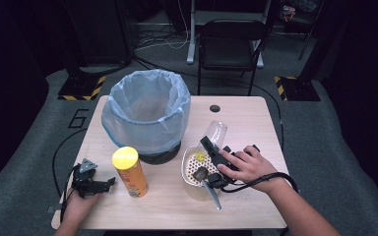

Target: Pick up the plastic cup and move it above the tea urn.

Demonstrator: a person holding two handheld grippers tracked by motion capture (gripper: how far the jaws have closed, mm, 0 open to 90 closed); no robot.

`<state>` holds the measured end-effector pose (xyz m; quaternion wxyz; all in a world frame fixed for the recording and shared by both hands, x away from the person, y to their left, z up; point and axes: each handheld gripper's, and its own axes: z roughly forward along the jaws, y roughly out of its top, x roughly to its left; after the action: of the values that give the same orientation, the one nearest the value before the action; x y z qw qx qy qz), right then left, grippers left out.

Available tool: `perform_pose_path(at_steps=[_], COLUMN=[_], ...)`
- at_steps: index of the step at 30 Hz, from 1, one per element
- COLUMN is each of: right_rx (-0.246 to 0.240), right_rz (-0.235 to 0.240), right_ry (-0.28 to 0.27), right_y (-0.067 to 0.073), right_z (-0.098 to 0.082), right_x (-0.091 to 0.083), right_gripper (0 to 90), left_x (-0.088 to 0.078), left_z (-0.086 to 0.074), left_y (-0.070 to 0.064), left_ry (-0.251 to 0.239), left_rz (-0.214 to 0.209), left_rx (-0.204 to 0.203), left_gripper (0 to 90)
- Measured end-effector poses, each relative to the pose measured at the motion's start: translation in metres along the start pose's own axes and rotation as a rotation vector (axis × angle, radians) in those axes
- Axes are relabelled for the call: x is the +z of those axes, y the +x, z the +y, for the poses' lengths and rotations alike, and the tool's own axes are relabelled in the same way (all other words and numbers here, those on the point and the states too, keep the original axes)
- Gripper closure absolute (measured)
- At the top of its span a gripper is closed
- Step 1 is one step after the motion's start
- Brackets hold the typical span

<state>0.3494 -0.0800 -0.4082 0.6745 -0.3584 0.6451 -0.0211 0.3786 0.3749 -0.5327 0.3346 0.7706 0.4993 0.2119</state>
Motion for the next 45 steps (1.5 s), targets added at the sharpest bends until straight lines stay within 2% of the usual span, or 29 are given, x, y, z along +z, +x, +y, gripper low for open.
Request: perform_pose_path(at_steps=[1,2,3,6,8,9,10,11,15,16,17,20,24,39,41,44,45], right_rx=[0.042,0.042,0.145,0.153,0.210,0.271,0.271,0.299,0.453,0.453,0.491,0.549,0.585,0.647,0.676,0.763,0.763], right_rz=[-0.071,-0.071,-0.063,-0.075,-0.080,-0.071,-0.071,-0.062,-0.063,-0.063,-0.061,-0.051,-0.057,-0.056,-0.054,-0.050,-0.050], right_ry=[0.002,0.002,0.002,-0.012,-0.006,-0.018,-0.018,-0.029,-0.050,-0.050,-0.057,-0.073,-0.078,-0.092,-0.099,-0.123,-0.123], right_y=[-0.005,-0.005,-0.005,-0.008,-0.006,-0.006,-0.006,-0.007,-0.009,-0.009,-0.009,-0.008,-0.008,-0.012,-0.013,-0.015,-0.015], right_z=[-0.002,-0.002,-0.004,-0.007,-0.008,-0.009,-0.009,-0.010,-0.016,-0.016,-0.017,-0.019,-0.019,-0.021,-0.021,-0.024,-0.024], right_x=[0.000,0.000,-0.001,-0.001,-0.002,-0.002,-0.002,-0.001,0.001,0.001,0.001,0.002,0.002,0.002,0.002,0.002,0.002], right_gripper=[37.8,37.8,37.6,37.5,37.3,37.2,37.2,37.2,37.0,37.0,36.9,36.9,36.8,36.3,36.3,36.2,36.2], left_x=[0.000,0.000,0.000,0.000,0.000,0.000,0.000,0.000,0.000,0.000,0.000,0.000,0.000,0.000,0.000,0.000,0.000], left_z=[0.000,0.000,0.000,0.000,0.000,0.000,0.000,0.000,0.000,0.000,0.000,0.000,0.000,0.000,0.000,0.000,0.000], left_y=[0.000,0.000,0.000,0.000,0.000,0.000,0.000,0.000,0.000,0.000,0.000,0.000,0.000,0.000,0.000,0.000,0.000], left_ry=[0.000,0.000,0.000,0.001,0.000,0.000,0.000,0.000,0.000,0.000,0.001,0.001,0.000,0.000,-0.001,0.001,0.000], left_rz=[0.000,0.000,0.001,0.000,0.000,0.000,0.000,0.000,0.001,0.001,0.000,0.000,0.000,0.000,-0.002,0.000,0.000], left_rx=[0.000,0.000,0.000,0.000,0.000,0.000,0.000,0.000,0.001,0.001,0.001,0.000,0.000,0.000,-0.004,0.000,0.000], left_gripper=[0.5,0.5,0.5,0.5,0.5,0.5,0.5,0.5,0.5,0.5,0.5,0.5,0.5,0.5,0.5,0.5,0.5])
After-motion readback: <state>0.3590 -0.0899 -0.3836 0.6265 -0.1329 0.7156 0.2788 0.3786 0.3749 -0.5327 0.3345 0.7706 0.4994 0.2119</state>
